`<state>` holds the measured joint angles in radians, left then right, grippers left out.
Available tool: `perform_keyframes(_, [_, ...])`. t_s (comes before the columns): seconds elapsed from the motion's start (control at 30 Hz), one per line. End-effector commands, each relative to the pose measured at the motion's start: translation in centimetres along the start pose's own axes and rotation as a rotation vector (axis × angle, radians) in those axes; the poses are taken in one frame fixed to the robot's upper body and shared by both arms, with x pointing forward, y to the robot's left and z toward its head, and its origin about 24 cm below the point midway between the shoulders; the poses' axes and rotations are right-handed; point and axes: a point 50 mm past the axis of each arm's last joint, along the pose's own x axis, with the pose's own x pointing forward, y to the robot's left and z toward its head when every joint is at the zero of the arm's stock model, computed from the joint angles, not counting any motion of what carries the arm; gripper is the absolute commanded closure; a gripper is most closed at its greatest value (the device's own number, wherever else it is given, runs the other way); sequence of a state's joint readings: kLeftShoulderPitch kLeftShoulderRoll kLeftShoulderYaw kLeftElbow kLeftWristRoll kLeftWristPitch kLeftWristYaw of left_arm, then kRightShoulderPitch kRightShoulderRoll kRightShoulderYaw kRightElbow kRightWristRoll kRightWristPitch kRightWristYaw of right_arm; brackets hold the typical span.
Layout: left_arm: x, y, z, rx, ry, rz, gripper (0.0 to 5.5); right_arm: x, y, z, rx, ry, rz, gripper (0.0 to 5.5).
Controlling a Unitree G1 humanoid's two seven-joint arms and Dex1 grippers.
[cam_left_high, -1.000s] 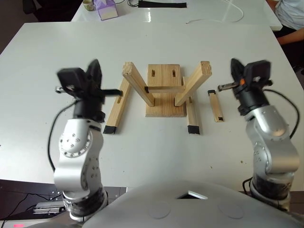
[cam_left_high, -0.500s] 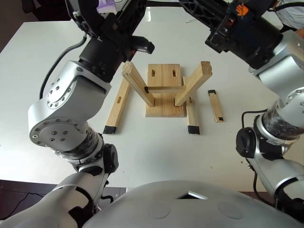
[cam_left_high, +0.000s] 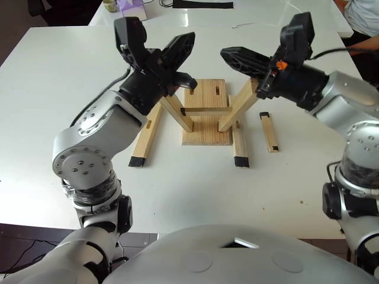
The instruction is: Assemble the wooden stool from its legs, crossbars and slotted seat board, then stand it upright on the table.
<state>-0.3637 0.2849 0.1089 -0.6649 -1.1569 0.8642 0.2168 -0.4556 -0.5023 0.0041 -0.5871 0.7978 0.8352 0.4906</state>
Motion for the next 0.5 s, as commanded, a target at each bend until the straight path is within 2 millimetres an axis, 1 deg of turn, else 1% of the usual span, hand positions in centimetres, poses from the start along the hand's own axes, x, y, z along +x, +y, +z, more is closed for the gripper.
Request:
perform_keyframes(0.03, [-0.7, 2.2, -4.1, -0.074, 0.162, 0.089, 5.5, 0.5, 0.1, -1.9, 0.081, 0.012, 0.004, 5.47])
perform_keyframes(0.07, [-0.6, 1.8, -2.6, -0.078, 0.084, 0.052, 5.5, 0.3, -0.4, -0.6, 0.077, -0.052, -0.016, 5.47])
perform_keyframes(0.13, [-0.8, 0.7, 0.8, -0.081, -0.1, -0.028, 5.5, -0.3, -1.4, 2.6, 0.107, -0.228, -0.043, 5.47])
perform_keyframes(0.17, [-1.1, 0.1, 3.0, -0.075, -0.21, -0.069, 5.5, -0.7, -2.2, 4.6, 0.146, -0.342, -0.06, 5.47])
perform_keyframes(0.2, [-1.6, -0.4, 4.7, -0.075, -0.301, -0.105, 5.5, -1.3, -2.9, 6.2, 0.19, -0.434, -0.072, 5.47])
perform_keyframes(0.23, [-2.2, -0.7, 6.5, -0.08, -0.393, -0.137, 5.5, -2.2, -3.9, 7.4, 0.22, -0.503, -0.099, 5.47])
perform_keyframes(0.27, [-2.8, -0.9, 7.8, -0.085, -0.456, -0.165, 5.5, -3.0, -4.8, 7.9, 0.244, -0.536, -0.131, 5.47])
perform_keyframes(0.3, [-3.6, -0.7, 8.9, -0.09, -0.501, -0.194, 5.5, -3.8, -5.8, 7.7, 0.254, -0.529, -0.179, 5.47])
perform_keyframes(0.33, [-4.7, 0.0, 9.4, -0.084, -0.512, -0.21, 5.5, -4.2, -6.8, 6.4, 0.235, -0.445, -0.246, 5.47])
perform_keyframes(0.37, [-5.7, 1.0, 9.4, -0.067, -0.481, -0.205, 5.5, -4.4, -7.5, 4.5, 0.198, -0.329, -0.3, 5.47])
perform_keyframes(0.4, [-6.8, 2.5, 8.4, -0.04, -0.395, -0.181, 5.5, -4.5, -8.3, 1.7, 0.145, -0.157, -0.355, 5.47])
perform_keyframes(0.43, [-7.6, 4.5, 6.4, -0.019, -0.248, -0.139, 5.5, -4.8, -8.8, -1.7, 0.072, 0.042, -0.412, 5.47])
perform_keyframes(0.47, [-8.8, 7.4, 3.2, 0.003, -0.03, -0.031, 5.5, -5.1, -9.0, -5.4, -0.032, 0.225, -0.419, 5.47])
perform_keyframes(0.5, [-10.6, 9.7, 0.0, 0.03, 0.18, 0.049, 5.5, -5.4, -9.0, -8.2, -0.129, 0.36, -0.407, 5.47])
